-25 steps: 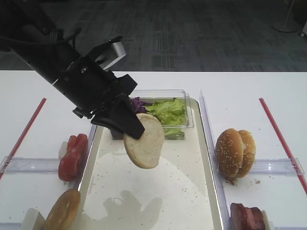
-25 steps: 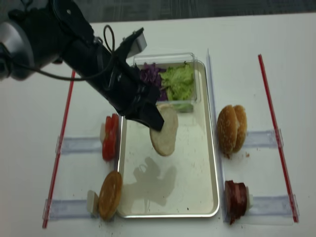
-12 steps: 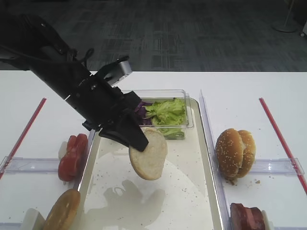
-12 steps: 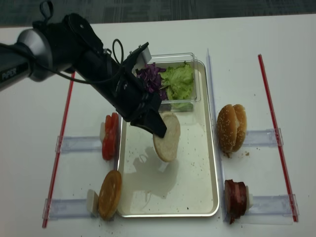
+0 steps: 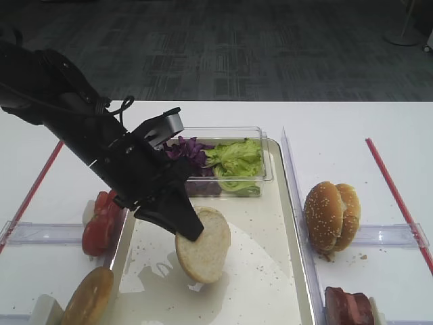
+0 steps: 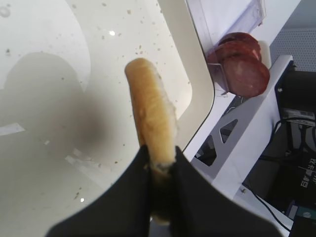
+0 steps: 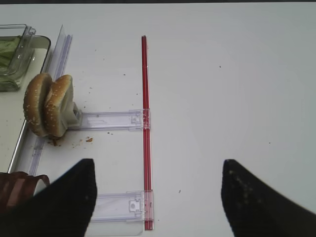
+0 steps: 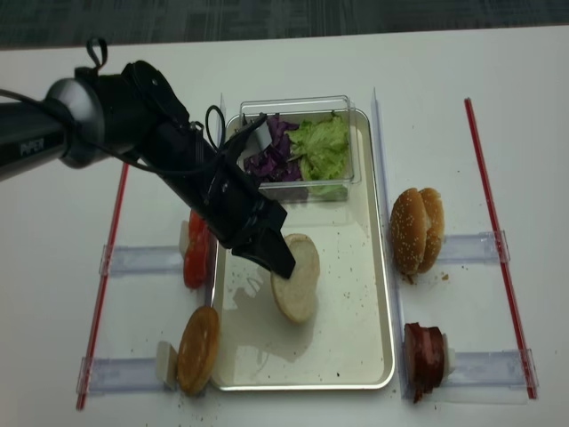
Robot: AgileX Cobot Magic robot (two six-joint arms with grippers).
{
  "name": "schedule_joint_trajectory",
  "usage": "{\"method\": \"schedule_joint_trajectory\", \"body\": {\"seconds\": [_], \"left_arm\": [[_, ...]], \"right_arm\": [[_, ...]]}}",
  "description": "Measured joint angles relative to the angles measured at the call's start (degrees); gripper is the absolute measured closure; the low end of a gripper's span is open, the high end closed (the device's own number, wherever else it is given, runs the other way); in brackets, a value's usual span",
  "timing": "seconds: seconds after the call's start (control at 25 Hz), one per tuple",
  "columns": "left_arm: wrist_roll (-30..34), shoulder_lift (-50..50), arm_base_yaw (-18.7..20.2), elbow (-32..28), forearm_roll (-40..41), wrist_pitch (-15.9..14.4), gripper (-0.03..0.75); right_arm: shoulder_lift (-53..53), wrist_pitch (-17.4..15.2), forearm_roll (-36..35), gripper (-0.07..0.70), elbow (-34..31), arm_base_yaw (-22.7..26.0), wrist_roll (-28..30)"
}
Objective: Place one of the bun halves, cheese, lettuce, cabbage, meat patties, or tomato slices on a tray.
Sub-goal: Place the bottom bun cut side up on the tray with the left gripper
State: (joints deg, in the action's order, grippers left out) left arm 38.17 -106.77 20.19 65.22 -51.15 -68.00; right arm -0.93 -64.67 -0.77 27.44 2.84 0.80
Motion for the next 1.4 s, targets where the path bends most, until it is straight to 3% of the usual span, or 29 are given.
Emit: {"method": "schedule_joint_trajectory", "body": {"seconds": [1.16, 1.4], "left_arm": [[5.72, -6.69, 0.00, -1.64, -2.05, 0.57, 0.681], [5.80, -6.69, -1.88, -1.64, -2.14, 0.60, 0.681]], "right_arm": [[0.00, 0.00, 0.00, 0.080, 0.00, 0.00, 0.00], [0.00, 0.00, 0.00, 0.080, 0.00, 0.00, 0.00]]}}
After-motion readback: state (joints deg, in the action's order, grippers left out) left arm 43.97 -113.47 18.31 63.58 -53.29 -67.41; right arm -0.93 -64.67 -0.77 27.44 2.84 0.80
